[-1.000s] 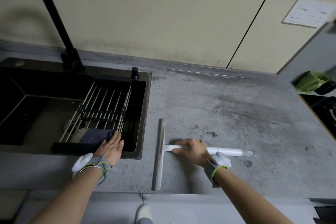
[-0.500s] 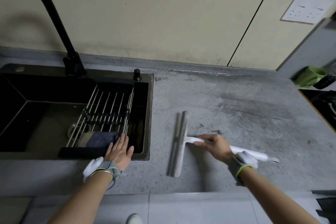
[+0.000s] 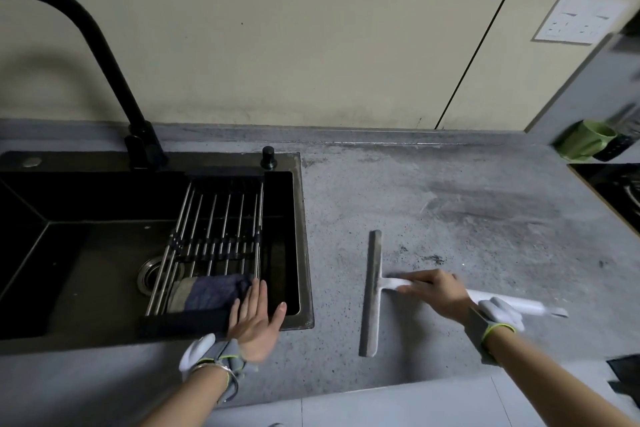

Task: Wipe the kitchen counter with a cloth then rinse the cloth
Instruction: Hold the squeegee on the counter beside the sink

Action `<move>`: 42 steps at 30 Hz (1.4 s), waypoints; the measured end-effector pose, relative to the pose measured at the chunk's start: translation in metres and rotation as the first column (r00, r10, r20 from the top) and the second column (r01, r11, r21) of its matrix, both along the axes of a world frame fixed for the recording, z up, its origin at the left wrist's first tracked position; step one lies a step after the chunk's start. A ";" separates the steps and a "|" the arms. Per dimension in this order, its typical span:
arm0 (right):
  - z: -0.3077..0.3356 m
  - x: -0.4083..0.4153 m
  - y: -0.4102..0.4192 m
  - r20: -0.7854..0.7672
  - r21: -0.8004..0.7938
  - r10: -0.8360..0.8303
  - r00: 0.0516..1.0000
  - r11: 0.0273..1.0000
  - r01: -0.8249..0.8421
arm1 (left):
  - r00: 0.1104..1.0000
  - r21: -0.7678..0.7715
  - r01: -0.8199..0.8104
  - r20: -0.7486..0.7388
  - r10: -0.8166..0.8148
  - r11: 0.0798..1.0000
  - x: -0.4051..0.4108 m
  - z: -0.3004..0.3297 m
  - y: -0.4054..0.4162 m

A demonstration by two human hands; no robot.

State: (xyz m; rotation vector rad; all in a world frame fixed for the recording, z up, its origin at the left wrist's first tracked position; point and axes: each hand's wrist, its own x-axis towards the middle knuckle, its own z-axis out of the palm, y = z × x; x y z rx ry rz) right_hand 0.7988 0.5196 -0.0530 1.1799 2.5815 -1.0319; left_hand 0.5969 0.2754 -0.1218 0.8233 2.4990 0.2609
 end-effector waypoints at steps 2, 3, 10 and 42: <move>-0.001 -0.015 -0.007 0.007 0.011 0.043 0.999 0.999 -0.043 | 0.999 0.042 -0.014 0.033 0.012 0.999 -0.003 -0.001 0.000; -0.002 -0.022 -0.011 0.011 0.008 0.048 0.999 0.999 -0.048 | 0.999 0.067 -0.020 0.036 0.018 0.998 -0.006 -0.003 0.000; -0.010 -0.060 -0.034 0.055 0.034 0.155 0.986 0.987 -0.157 | 0.994 0.155 -0.106 0.004 0.107 0.982 -0.032 -0.008 0.010; -0.009 -0.051 0.027 0.124 0.032 0.175 0.977 0.983 -0.180 | 0.998 -0.306 -0.030 0.045 0.046 0.951 -0.080 0.040 0.080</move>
